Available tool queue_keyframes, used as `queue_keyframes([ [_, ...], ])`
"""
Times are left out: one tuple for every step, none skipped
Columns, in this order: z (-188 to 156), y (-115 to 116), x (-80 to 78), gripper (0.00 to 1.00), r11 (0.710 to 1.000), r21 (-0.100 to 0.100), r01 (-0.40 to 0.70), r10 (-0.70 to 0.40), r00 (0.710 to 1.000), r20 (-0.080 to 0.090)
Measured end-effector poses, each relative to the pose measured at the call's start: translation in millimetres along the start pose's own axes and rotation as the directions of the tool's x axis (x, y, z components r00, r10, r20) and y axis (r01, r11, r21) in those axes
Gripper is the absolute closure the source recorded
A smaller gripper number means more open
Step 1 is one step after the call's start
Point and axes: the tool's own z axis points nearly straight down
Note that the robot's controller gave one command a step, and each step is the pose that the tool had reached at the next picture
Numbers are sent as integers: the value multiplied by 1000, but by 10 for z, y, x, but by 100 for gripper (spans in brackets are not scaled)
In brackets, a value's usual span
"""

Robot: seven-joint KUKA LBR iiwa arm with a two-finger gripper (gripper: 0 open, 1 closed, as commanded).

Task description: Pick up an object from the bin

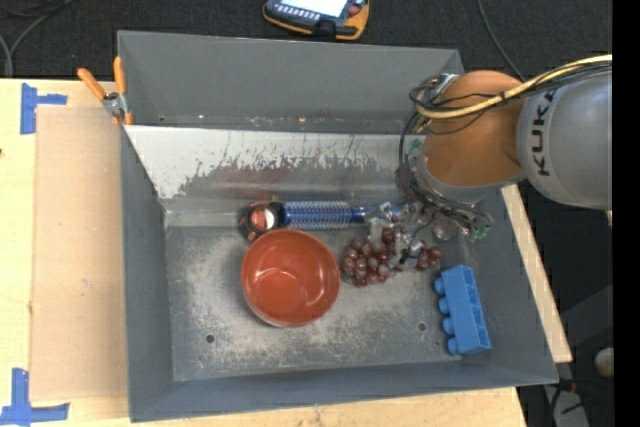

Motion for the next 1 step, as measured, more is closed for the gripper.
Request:
queue_keyframes([
  [-869,76,-26,100,1000,-2,3,-3,1000,-3],
])
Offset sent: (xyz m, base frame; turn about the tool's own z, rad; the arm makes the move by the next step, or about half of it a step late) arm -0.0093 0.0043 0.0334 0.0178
